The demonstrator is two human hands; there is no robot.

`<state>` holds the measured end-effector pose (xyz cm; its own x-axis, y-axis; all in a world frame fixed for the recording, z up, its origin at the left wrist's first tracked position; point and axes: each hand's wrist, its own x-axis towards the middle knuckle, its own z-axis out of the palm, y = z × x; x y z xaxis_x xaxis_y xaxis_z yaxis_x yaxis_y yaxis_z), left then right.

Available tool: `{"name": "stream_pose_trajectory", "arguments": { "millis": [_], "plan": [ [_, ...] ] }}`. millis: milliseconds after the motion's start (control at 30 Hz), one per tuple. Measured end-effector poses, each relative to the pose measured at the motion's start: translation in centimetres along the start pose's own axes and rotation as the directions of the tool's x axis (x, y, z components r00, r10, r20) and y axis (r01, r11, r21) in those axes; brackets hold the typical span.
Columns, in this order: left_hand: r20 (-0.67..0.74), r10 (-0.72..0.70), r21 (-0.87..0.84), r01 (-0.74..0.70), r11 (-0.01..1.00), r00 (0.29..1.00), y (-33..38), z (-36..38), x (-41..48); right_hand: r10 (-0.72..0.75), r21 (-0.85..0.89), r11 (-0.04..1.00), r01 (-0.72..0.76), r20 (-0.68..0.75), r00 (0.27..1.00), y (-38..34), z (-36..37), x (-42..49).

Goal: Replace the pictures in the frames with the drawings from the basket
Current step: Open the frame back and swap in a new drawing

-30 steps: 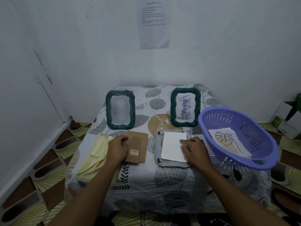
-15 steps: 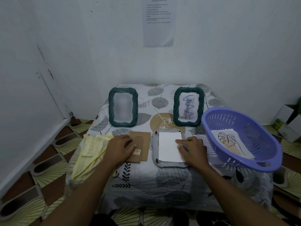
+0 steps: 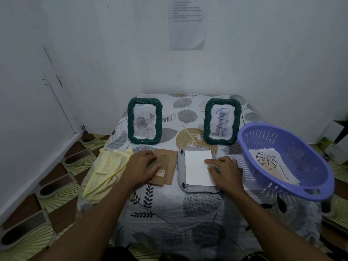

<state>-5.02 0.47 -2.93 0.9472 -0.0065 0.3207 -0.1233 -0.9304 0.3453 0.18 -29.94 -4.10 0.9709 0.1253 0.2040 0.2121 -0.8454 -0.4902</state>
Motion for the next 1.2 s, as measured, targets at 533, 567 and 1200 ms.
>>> {"name": "stream_pose_trajectory", "arguments": {
  "millis": [533,567,1200],
  "plan": [
    [0.007,-0.147,-0.037,0.147,0.988,0.989,9.5,4.4,1.1,0.030,-0.011,0.999,-0.030,0.045,0.999,-0.1,-0.5,-0.3],
    [-0.005,-0.156,-0.052,0.156,0.986,0.988,9.5,4.6,1.1,0.032,-0.003,0.999,-0.032,0.045,0.998,-0.1,-0.5,-0.3],
    [-0.052,-0.311,-0.477,0.250,0.843,0.949,10.6,2.6,1.5,-0.005,-0.006,1.000,0.005,0.073,0.997,-0.1,-1.0,-0.6]
  ]
}}
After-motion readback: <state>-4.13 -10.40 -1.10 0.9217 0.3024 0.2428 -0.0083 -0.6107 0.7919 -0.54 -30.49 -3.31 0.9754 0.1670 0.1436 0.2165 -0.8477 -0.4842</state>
